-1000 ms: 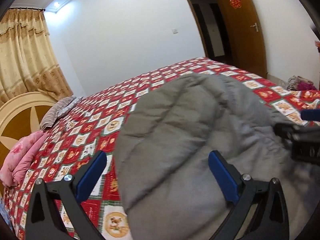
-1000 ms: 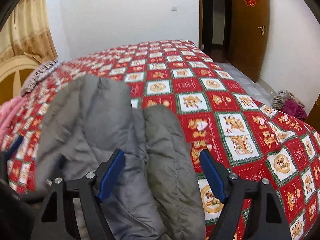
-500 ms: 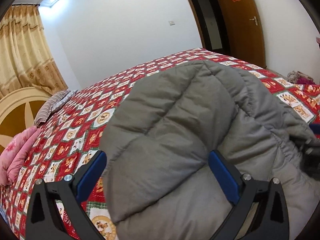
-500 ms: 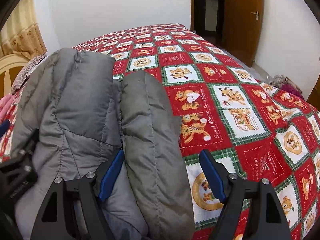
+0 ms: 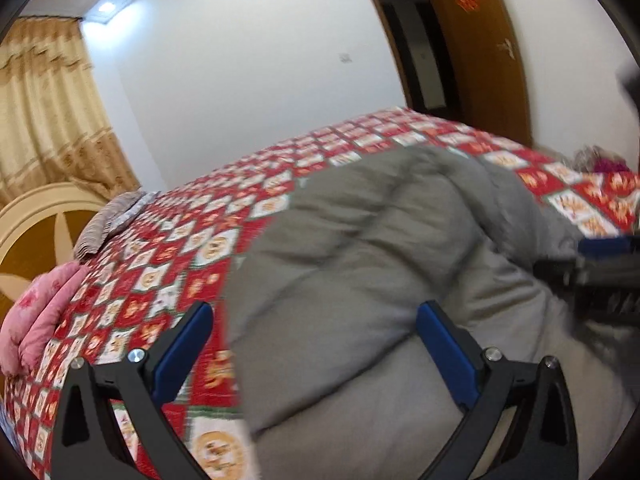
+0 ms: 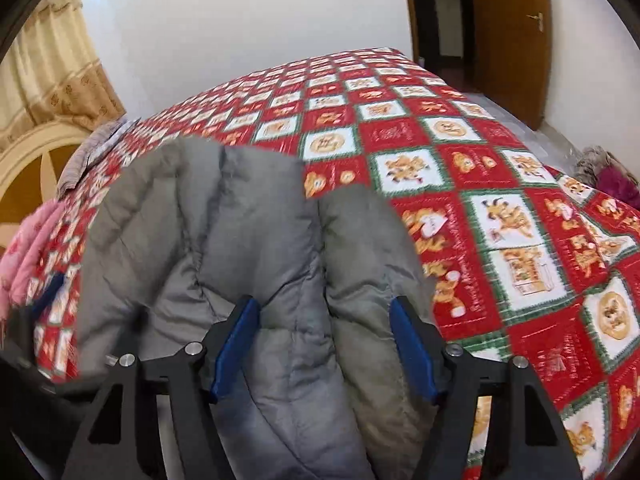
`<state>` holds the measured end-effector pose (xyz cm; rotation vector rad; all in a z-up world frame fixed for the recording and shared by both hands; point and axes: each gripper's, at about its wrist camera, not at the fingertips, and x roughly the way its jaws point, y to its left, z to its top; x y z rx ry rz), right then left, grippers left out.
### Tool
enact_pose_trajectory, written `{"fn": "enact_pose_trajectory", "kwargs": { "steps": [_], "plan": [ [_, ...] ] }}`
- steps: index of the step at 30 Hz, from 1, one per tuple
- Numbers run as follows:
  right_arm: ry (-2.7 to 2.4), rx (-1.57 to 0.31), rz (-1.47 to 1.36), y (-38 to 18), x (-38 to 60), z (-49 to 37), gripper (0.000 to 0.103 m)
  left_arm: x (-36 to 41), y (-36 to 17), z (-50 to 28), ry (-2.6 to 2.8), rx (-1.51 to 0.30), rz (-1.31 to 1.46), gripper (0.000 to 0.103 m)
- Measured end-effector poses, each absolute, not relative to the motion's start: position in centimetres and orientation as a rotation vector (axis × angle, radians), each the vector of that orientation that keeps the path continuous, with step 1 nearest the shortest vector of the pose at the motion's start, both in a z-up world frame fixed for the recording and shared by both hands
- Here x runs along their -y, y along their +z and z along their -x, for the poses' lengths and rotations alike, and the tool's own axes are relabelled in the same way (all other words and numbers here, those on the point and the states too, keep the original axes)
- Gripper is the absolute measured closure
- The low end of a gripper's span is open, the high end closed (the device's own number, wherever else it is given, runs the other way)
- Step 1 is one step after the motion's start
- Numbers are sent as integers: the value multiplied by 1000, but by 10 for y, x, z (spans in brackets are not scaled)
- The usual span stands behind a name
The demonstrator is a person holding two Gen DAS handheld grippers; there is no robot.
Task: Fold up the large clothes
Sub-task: 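Grasp the grey jacket bundle with the right gripper while the left gripper grasps it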
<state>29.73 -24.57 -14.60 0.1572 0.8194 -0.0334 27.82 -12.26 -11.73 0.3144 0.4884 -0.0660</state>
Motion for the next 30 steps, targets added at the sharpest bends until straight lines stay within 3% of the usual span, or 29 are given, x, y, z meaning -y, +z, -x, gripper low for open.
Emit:
{"fn": "enact_pose_trajectory", "kwargs": {
  "steps": [6,12,14,16,18,24,28,30],
  "plan": [
    [-80,-817,-188,-165,260,-291,36,85,-130,-291,-63,-583,-214,0],
    [-134,-794,-177,-174,271,-280,35,103,-147,-294,-116,-616,-222,0],
    [-152,-792,-191,-177,276,-277,28,109,-150,-296,-122,-619,-242,0],
    [-178,-795,-205,-180,284,-277,15,111,-152,-296,-131,-624,-249,0],
    [-160,-813,-240,-185,289,-280,13,112,-155,-297,-140,-640,-243,0],
    [-98,-816,-293,-193,290,-281,15,112,-164,-298,-148,-654,-221,0],
    [-40,-795,-303,-193,287,-276,30,112,-165,-296,-159,-656,-205,0],
    [-21,-793,-304,-195,286,-276,32,110,-166,-296,-172,-671,-188,0]
  ]
}}
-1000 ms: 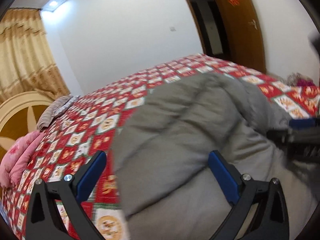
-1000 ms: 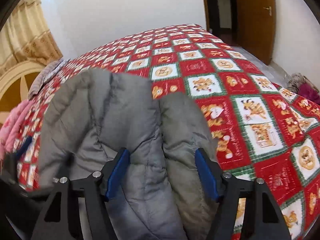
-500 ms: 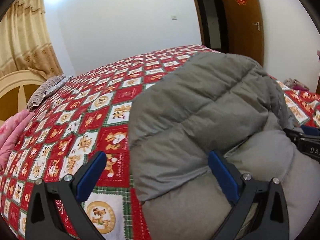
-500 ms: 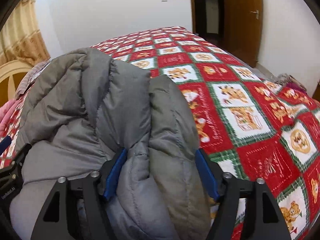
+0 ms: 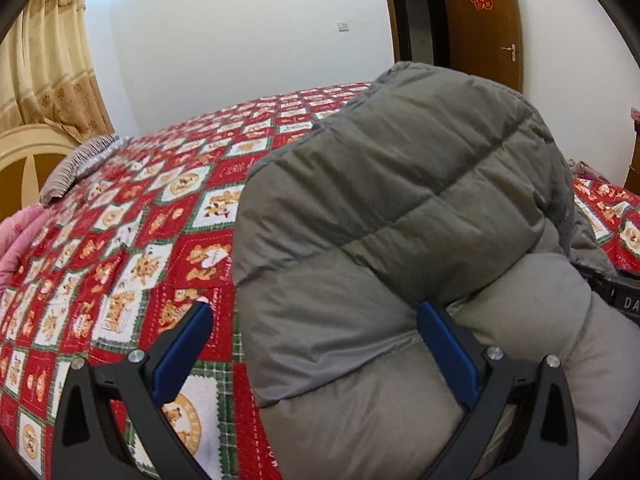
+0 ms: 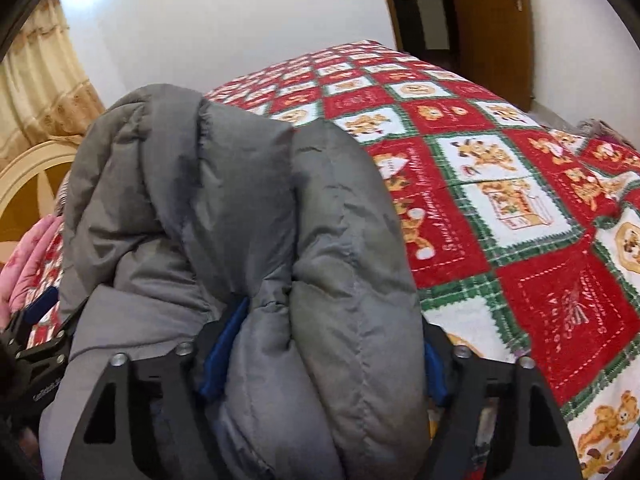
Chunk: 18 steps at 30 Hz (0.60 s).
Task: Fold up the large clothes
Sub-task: 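Grasp the grey jacket bundle with the right gripper while the left gripper grasps it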
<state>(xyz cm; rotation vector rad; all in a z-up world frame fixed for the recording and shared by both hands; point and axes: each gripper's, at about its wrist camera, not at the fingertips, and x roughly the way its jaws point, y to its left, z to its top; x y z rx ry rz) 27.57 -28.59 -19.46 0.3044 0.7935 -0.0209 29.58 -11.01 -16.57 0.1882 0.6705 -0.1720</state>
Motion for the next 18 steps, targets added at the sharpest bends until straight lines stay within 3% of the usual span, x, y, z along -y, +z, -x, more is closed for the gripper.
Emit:
{"fn": "enact_pose_trajectory", "kwargs": {
  "steps": [7,13,18],
  "plan": [
    [4,-799,-313,-197,287,-279,32,106,-170,-301,-228,-732,-117,0],
    [33,-792,-329,-198,291,-281,34,110,-170,-296,-309,-765,-80,9],
    [77,-786,-321,-198,288,-280,48,113,-169,-291,-335,-750,-93,20]
  ]
}}
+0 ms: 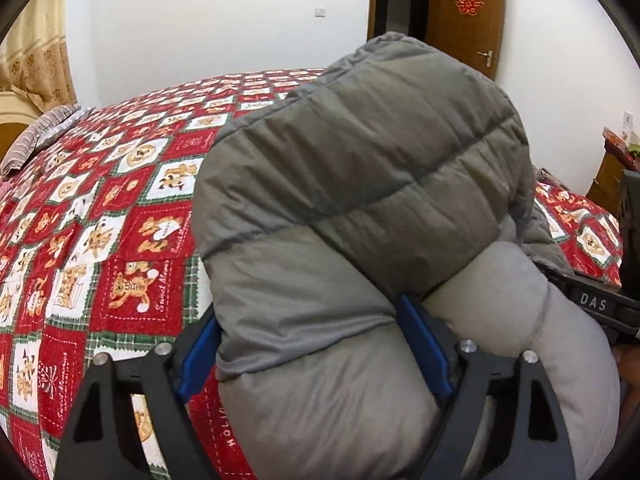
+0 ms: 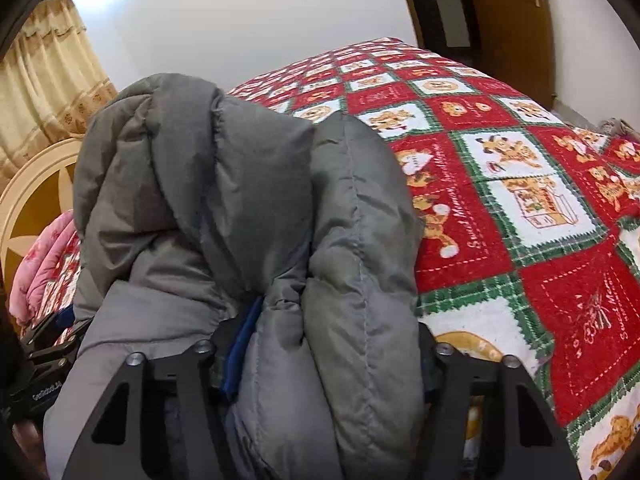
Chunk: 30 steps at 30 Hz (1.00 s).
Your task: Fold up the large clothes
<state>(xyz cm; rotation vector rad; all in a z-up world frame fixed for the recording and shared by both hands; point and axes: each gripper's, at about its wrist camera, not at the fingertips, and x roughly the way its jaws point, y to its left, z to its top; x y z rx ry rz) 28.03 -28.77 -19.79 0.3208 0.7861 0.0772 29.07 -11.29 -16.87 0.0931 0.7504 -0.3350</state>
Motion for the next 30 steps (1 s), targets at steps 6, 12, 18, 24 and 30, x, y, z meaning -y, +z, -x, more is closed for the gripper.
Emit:
{"fn": "enact_pose_trajectory", "kwargs": {
  "steps": [6,12,18,24,30],
  "plan": [
    [86,-792,-301,-198,284,-282,55,119,-166,-283,-353,-726,-123,34],
    [143,-771,-292,-194,276,-277,77,125,-158,-273,-337,-674,-205,67],
    [165,-737,-302,-184,273,-266,85,119,-138,-258,-312,-652,-212,80],
    [213,-727,-320,-175,260,-255,86,106,-115,-238,-272,-608,-240,82],
    [274,-705,-306,-152,236,-243,86,74,-93,-222,-235,-594,-206,83]
  ]
}}
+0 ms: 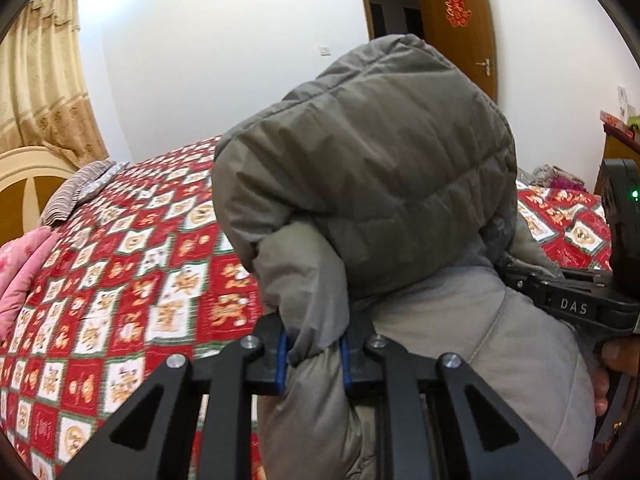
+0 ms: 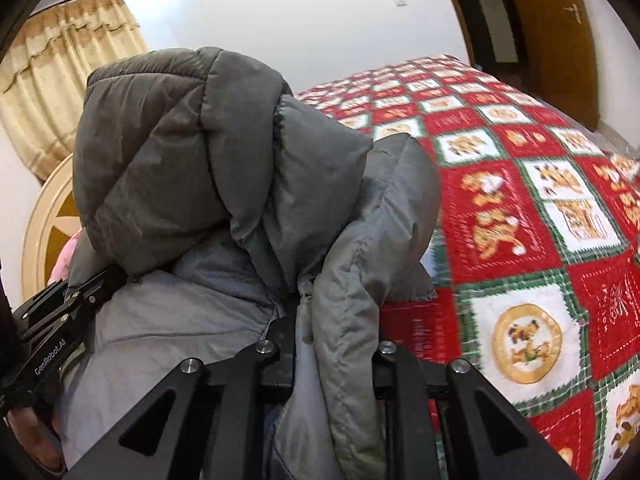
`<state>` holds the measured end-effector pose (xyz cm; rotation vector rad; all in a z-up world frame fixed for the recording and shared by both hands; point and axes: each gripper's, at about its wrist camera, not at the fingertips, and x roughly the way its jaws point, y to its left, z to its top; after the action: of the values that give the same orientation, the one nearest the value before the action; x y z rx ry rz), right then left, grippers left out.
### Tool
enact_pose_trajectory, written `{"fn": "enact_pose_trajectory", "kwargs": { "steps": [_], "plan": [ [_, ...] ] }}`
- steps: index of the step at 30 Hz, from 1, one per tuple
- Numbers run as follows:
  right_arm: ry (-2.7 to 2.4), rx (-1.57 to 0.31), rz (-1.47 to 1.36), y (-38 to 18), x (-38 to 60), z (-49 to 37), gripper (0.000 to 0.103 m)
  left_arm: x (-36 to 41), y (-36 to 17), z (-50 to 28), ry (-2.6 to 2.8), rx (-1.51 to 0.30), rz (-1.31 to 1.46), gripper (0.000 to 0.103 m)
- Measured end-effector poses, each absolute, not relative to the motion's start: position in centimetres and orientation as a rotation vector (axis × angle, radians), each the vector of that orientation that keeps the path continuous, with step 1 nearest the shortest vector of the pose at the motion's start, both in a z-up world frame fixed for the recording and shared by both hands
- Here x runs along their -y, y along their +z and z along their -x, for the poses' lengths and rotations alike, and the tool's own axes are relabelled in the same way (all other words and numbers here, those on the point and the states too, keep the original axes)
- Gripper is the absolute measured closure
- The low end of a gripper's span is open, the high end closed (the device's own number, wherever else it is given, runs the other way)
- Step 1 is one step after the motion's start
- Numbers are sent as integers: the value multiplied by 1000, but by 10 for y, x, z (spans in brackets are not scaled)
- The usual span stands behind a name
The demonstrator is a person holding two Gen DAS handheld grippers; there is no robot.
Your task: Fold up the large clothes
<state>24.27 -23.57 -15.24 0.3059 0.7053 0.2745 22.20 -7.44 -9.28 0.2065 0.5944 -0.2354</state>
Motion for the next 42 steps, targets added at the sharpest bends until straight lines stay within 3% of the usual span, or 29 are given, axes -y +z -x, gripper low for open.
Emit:
{"fn": "enact_pose_trajectory", "kwargs": {
  "steps": [18,42],
  "plan": [
    [431,-680,-227,-113,148,-220,87,-11,-60,-172,-129,-538,-132,85],
    [596,-703,-135,-101,33,-231,87,-118,-57,-146,21,-518,-43,85]
  ]
}}
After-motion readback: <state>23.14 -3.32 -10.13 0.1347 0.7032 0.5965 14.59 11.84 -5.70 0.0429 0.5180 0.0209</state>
